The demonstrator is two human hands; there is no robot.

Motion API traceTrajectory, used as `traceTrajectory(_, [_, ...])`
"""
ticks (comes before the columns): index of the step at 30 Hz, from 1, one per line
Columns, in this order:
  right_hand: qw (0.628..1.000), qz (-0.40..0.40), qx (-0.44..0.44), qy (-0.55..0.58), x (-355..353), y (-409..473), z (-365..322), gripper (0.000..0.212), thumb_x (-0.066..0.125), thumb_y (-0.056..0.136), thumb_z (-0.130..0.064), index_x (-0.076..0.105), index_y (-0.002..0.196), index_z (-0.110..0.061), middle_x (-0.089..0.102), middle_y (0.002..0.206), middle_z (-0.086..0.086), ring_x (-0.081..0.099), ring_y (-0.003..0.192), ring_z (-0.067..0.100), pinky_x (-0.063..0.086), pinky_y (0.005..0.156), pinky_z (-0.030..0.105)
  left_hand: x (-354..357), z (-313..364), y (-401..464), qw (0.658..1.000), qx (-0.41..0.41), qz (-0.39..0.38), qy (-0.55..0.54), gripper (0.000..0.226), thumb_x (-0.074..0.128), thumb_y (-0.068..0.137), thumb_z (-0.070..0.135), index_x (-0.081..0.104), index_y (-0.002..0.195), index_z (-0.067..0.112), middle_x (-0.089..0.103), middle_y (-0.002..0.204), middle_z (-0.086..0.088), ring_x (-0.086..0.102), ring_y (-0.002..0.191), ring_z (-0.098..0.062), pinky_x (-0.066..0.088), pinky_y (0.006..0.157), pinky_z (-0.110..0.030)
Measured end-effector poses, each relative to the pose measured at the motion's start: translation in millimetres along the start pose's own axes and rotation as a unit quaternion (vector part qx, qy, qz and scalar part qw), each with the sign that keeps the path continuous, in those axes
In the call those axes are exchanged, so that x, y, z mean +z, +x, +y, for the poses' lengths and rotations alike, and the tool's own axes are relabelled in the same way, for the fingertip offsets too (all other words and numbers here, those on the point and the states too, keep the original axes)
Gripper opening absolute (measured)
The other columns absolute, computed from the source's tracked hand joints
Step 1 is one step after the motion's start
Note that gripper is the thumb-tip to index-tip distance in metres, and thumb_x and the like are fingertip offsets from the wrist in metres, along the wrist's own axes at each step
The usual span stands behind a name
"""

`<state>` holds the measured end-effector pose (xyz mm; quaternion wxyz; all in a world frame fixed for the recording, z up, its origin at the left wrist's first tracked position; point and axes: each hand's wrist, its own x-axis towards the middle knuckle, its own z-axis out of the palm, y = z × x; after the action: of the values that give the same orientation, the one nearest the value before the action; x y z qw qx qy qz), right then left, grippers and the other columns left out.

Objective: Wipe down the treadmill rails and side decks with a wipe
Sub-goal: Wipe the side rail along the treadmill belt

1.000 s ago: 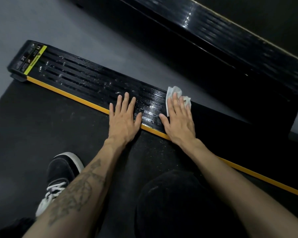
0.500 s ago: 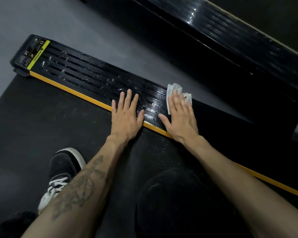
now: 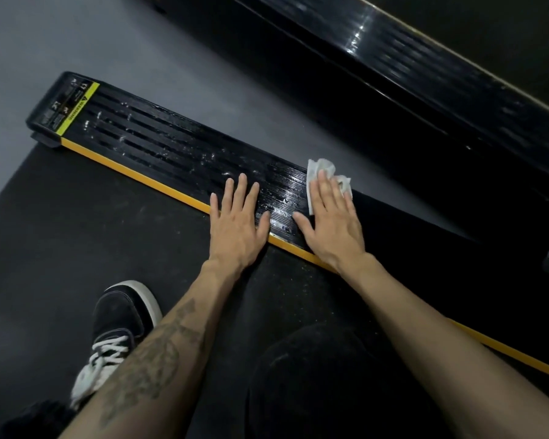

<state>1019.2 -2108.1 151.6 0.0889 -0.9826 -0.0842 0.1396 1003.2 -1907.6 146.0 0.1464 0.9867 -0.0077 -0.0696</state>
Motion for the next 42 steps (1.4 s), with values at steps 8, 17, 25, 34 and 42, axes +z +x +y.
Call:
traceTrajectory(8, [0.985, -0.033, -0.166, -0.009, -2, -23, 17, 0.073, 0.019, 0.106, -0.060, 0.002, 0.165, -0.021, -0.009, 0.172, -0.002, -0.011, 0.158, 0.016, 0.006, 0.130, 0.045, -1, -1, 0, 1.000, -0.002, -0.004, 0.003, 0.069, 0.023, 0.102, 0.054, 0.026, 0.162, 0.021, 0.009, 0.172, -0.005, 0.003, 0.159, -0.025, 0.006, 0.128, -0.054])
traceTrajectory(17, [1.000, 0.003, -0.014, 0.026, 1, 11, -18, 0.079, 0.012, 0.102, -0.064, -0.003, 0.165, -0.018, -0.013, 0.171, 0.002, -0.013, 0.158, 0.018, -0.005, 0.129, 0.041, -3, -2, 0, 1.000, 0.002, -0.001, 0.003, 0.072, 0.020, 0.100, 0.057, 0.027, 0.162, 0.022, 0.010, 0.172, -0.003, 0.004, 0.159, -0.023, 0.006, 0.129, -0.052])
traceTrajectory(25, [0.989, -0.013, -0.149, 0.019, 11, -31, -2, 0.072, 0.027, 0.106, -0.056, 0.009, 0.165, -0.020, -0.001, 0.173, -0.003, -0.005, 0.159, 0.015, 0.009, 0.130, 0.044, -11, -9, 0, 0.999, 0.018, 0.026, -0.016, 0.055, 0.051, 0.104, 0.037, 0.045, 0.154, 0.014, 0.026, 0.168, -0.010, 0.020, 0.157, -0.027, 0.018, 0.127, -0.049])
traceTrajectory(34, [1.000, -0.008, -0.027, 0.005, 5, 13, -39, 0.072, 0.017, 0.107, -0.056, -0.005, 0.164, -0.017, -0.014, 0.171, 0.003, -0.013, 0.158, 0.020, -0.004, 0.129, 0.041, -16, -33, -8, 0.997, 0.011, 0.077, -0.030, 0.053, 0.059, 0.101, 0.030, 0.051, 0.147, 0.004, 0.037, 0.161, -0.017, 0.026, 0.154, -0.033, 0.024, 0.126, -0.049])
traceTrajectory(42, [0.988, -0.014, -0.151, -0.014, 10, -30, -8, 0.067, 0.021, 0.106, -0.050, 0.013, 0.165, -0.019, 0.002, 0.173, 0.000, -0.003, 0.159, 0.015, 0.011, 0.130, 0.044, -17, -36, -8, 0.998, -0.011, 0.050, -0.029, 0.059, 0.055, 0.102, 0.038, 0.046, 0.151, 0.007, 0.033, 0.164, -0.016, 0.024, 0.155, -0.031, 0.021, 0.127, -0.044])
